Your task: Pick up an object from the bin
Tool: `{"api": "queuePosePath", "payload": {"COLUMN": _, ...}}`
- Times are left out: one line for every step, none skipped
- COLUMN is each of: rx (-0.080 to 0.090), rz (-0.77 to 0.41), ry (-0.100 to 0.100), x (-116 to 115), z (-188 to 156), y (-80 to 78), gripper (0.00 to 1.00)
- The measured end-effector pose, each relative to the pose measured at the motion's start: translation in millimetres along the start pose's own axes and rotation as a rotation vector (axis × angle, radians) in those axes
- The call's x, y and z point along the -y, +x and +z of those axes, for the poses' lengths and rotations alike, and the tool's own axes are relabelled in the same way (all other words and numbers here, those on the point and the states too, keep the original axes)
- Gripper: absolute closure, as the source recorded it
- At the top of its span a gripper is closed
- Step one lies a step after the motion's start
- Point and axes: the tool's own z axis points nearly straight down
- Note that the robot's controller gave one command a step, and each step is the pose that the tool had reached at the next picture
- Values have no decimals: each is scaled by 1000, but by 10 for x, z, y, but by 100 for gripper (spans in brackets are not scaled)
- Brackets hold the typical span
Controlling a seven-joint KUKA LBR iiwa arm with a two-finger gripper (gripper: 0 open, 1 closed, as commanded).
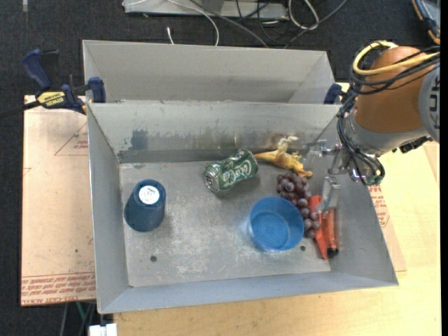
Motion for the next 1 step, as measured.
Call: {"api": "queuePosePath", "payload": {"rx": 0, "rz": 0, "ry": 0, "x": 0, "z": 0, "y": -1, "gripper": 0}}
